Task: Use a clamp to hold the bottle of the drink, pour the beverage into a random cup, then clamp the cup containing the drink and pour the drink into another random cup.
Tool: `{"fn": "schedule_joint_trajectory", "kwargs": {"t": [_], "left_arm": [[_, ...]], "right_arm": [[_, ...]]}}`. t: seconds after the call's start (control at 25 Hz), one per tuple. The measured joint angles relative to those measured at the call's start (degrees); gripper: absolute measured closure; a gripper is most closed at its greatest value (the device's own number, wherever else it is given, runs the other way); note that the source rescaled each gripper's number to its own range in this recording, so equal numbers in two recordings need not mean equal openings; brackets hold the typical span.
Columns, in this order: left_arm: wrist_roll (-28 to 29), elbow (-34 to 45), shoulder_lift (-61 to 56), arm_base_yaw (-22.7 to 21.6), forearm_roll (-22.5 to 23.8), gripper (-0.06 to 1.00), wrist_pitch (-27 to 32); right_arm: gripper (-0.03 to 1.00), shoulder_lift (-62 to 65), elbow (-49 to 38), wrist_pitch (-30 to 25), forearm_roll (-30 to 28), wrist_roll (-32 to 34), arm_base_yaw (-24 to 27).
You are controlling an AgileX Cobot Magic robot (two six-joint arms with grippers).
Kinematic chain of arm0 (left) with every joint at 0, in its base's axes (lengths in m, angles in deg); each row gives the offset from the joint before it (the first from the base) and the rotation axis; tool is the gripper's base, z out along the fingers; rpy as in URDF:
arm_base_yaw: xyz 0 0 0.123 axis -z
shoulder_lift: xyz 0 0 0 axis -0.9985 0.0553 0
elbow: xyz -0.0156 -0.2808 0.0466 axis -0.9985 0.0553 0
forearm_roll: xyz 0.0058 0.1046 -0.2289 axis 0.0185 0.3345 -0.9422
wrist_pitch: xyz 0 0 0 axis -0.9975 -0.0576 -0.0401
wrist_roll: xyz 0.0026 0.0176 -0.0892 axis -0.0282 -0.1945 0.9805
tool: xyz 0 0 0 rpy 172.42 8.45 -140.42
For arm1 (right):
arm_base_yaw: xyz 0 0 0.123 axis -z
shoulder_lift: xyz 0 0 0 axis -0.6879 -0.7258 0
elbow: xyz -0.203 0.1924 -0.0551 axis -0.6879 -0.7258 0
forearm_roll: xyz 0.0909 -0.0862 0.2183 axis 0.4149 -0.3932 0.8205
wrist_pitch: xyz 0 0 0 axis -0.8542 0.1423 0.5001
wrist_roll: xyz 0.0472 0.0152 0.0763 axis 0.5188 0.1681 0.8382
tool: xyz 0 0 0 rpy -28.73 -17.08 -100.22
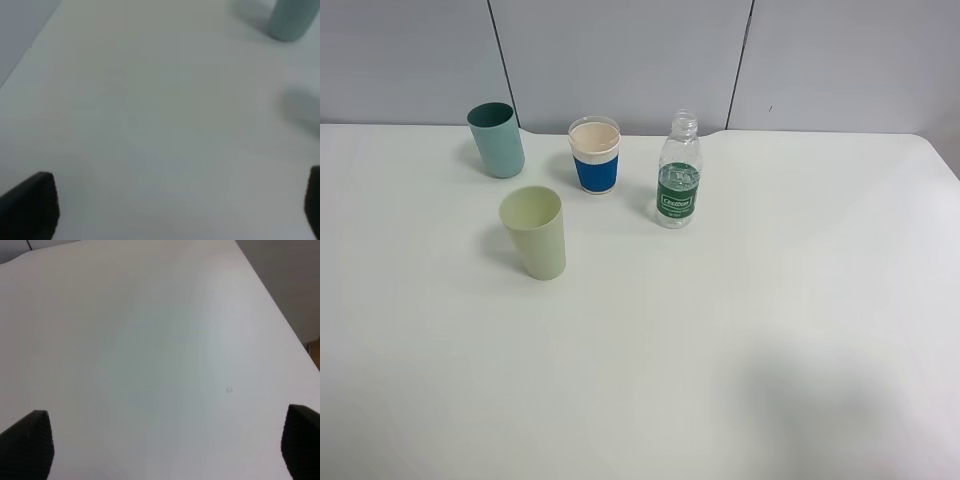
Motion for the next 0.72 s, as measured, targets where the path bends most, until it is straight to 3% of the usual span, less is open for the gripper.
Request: {"fn": "schedule_joint_trajectory", "kwargs": {"t": [0.72], "left_arm": [[-0.02, 0.0, 0.0, 0.49, 0.0, -0.05, -0.01]], "right_arm": [[0.02, 0.0, 0.0, 0.0, 0.0, 0.0, 0.0]]}}
